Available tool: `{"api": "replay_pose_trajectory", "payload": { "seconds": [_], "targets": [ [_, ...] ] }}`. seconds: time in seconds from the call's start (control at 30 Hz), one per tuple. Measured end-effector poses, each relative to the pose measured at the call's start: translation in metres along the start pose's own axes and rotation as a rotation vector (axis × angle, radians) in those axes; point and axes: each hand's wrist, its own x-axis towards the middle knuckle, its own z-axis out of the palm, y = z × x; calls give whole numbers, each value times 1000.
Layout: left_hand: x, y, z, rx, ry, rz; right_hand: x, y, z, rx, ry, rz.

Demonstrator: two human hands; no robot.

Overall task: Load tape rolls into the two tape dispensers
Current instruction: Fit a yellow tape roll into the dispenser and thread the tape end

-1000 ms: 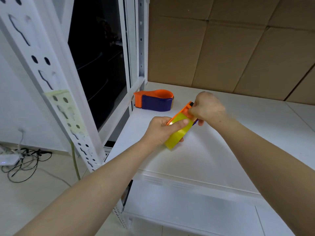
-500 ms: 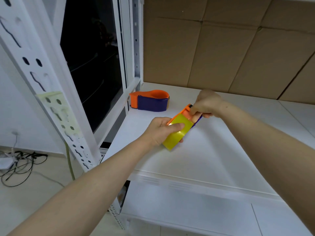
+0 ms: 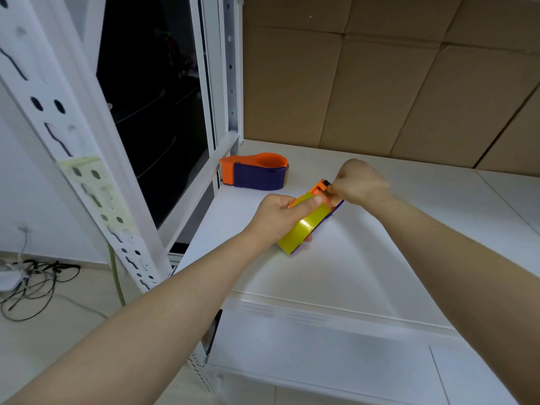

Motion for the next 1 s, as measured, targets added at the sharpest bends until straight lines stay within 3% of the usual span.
{"api": "replay_pose_trajectory", "payload": {
  "seconds": [0.13,0.23,0.4,0.5,0.57,0.67,0.9,1.0],
  "targets": [
    [1,4,1,79,18,-16,3,7,-7,-239,70,-97],
    [4,3,-4,129,0,-43,4,12,-4,-221,59,-150],
    [5,0,-15,103,-123,-99,7,24,15,176,52,-140],
    [4,-1,-17,58,-117,-97,7,23,6,518,-120,-42],
    [4,-2,-20,28,-112,-105,6,24,-6,586,-235,-41],
    [3,-3,-21,19,-128,-106,6,26,-14,565,-319,-82],
    [6,-4,-17,15,-117,-95,9,17,-4,523,-166,-114],
    [5,-5,-15,3,-87,-92,11,17,-7,430,-202,-74]
  ]
}}
